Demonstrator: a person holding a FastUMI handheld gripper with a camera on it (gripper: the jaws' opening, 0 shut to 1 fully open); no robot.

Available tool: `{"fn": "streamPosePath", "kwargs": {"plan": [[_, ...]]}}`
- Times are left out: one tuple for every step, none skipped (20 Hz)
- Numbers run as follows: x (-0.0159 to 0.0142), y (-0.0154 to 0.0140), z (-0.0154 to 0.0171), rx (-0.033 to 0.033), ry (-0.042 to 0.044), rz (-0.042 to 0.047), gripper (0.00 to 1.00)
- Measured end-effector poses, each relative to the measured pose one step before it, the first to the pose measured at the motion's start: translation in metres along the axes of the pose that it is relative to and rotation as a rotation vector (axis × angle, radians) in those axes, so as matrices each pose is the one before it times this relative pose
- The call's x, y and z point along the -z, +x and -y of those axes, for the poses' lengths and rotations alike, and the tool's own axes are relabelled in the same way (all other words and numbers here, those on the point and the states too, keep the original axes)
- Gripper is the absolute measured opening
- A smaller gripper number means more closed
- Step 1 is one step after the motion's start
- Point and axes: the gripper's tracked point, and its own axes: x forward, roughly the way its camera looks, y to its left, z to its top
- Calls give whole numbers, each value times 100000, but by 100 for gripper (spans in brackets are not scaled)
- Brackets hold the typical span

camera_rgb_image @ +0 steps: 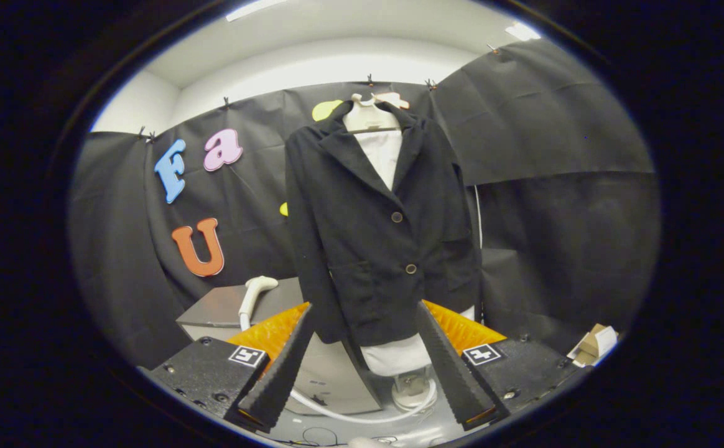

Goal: Iron the clothes twice with a garment steamer, once on the left side and once on the right side.

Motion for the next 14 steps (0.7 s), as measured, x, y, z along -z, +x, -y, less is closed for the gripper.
{"fn": "streamPosePath", "kwargs": {"plan": [[-954,492,-1621,-5450,-674,3836,100],[-945,842,-1661,-4530,-1152,4170,99],[-402,1207,-1065,-2022,-1697,1891,99],[191,1799,-577,-988,-1403,775,99],[119,1658,-1091,-1702,-1474,-495,99],[-3,1716,-1497,-2412,-1185,95,99],[96,1682,-1434,-1961,-2194,-937,99],[309,2066,-1176,-2205,-3008,-694,99],[-19,2001,-1630,-3259,-2880,-39,99],[-78,2130,-1629,-2977,-2293,-346,99],[315,2218,-1046,-1425,-1218,-1973,99],[586,2211,-1069,-1967,-437,-2674,99],[353,2104,-1175,-2359,63,-2841,99],[94,2208,-1165,-1695,101,-1375,99]]}}
